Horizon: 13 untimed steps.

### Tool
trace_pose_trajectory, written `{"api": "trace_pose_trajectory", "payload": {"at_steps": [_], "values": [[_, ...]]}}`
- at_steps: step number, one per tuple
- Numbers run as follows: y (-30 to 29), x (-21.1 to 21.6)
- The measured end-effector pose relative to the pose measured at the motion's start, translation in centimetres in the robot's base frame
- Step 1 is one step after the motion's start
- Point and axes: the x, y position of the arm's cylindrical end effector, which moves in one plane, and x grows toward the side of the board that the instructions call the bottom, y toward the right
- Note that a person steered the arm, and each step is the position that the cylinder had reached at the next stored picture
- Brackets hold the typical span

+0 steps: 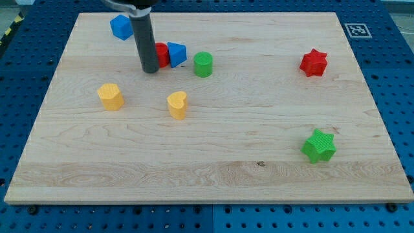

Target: Place the red circle above the green circle

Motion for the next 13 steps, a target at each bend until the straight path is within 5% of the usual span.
{"api": "trace_pose_trajectory", "payload": {"at_steps": [4,7,10,13], "values": [[-3.6,-3.5],[7.0,-9.5],[4.5,-4.1],[12.8,-4.2]]}}
